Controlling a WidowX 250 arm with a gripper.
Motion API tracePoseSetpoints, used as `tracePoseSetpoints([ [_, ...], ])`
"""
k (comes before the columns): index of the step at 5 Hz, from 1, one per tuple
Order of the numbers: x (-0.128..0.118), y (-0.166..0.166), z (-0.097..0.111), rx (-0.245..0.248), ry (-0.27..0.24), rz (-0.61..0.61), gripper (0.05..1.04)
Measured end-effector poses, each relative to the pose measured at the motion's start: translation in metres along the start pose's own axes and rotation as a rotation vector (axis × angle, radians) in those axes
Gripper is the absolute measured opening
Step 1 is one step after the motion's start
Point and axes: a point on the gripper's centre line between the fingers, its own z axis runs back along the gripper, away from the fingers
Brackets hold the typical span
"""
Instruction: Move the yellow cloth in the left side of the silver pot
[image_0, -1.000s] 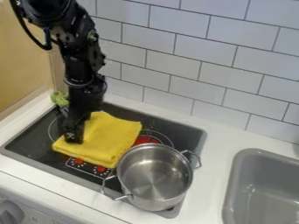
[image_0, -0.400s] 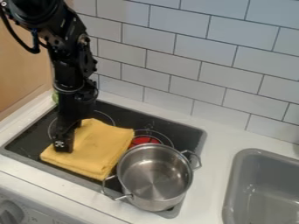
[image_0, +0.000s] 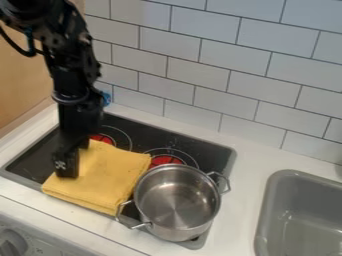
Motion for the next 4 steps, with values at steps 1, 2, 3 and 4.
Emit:
tracePoseSetpoints([
  [1,0.005,0.010,0.022,0.071,-0.047,-0.010,0.999],
  [2,0.004,0.012,0.034,0.099,-0.054,-0.009,0.999],
  [3,0.006,0.011,0.050,0.134,-0.077,-0.012,0.999],
  [4,0.004,0.011,0.062,0.165,-0.115,-0.030,0.999],
])
